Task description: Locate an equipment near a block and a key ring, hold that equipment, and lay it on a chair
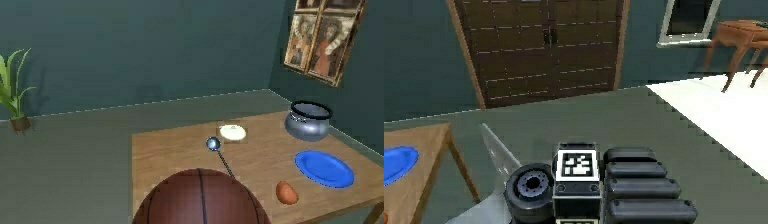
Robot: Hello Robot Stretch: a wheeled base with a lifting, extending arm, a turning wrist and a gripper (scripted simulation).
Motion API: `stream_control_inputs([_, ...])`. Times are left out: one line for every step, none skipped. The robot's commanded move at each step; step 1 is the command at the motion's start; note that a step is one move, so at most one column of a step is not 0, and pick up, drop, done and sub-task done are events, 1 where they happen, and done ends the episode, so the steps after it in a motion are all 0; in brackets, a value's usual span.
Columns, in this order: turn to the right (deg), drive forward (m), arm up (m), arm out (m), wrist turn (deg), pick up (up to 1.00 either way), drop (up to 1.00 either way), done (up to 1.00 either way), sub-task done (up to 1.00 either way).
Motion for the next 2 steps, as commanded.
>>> stream_control_inputs([-12.0,0.00,0.00,0.00,0.0,0.00,0.00,0.00,0.00])
stream_control_inputs([0.0,0.00,0.00,0.28,0.0,0.00,0.00,0.00,0.00])
